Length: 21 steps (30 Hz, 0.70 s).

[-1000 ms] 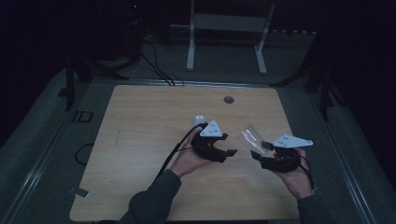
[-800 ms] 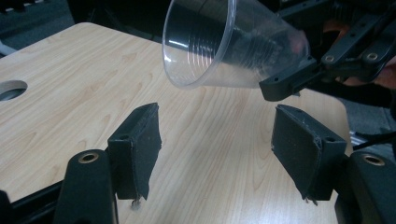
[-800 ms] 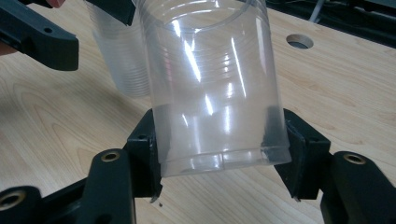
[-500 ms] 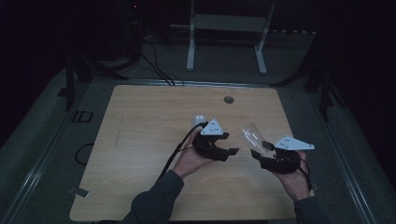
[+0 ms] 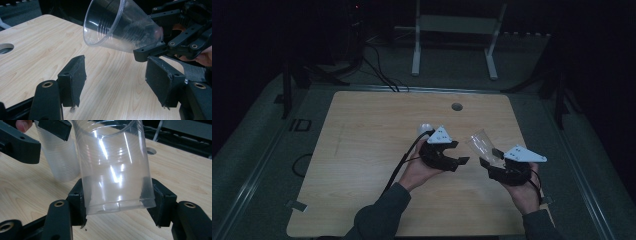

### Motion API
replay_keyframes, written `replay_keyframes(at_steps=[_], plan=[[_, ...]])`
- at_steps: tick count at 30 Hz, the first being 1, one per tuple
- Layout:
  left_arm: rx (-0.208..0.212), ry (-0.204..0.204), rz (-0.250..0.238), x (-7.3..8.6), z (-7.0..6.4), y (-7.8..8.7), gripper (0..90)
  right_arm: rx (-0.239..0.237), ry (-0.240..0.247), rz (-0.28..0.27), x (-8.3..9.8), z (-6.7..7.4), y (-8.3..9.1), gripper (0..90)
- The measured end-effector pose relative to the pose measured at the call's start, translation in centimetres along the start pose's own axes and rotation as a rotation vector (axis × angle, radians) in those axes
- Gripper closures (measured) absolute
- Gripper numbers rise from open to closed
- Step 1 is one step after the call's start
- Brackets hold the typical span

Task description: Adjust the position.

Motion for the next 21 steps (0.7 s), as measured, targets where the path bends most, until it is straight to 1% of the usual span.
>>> replay_keyframes(at_steps=[4, 9, 10, 12, 21], plan=[[-0.001, 0.012, -0.004, -0.12, -0.03, 0.0, 32.7, 0.006, 0.001, -0.015, -0.26, 0.17, -0.13, 41.6], [-0.008, 0.012, -0.007, -0.24, -0.11, -0.02, 32.7, 0.017, -0.004, -0.033, -0.53, 0.18, -0.22, 41.5], [-0.014, 0.019, -0.012, -0.34, -0.08, -0.03, 32.7, 0.022, -0.006, -0.043, -0.64, 0.18, -0.28, 41.6], [-0.01, 0.029, -0.017, -0.4, -0.09, 0.0, 32.6, 0.029, -0.004, -0.047, -0.72, 0.2, -0.32, 41.6], [-0.015, 0.047, -0.035, -0.65, -0.02, 0.06, 32.7, 0.035, -0.014, -0.074, -1.01, 0.38, -0.6, 41.6]])
Point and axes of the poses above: each handheld gripper's, and its own axes: y roughly backward along the jaws, x roughly out of its underside, z roughly to its left, the point moved 6 cm from there along -y, roughly forward along the jaws, and after that the axes turned 14 degrees about -z, right-handed, at the moved point
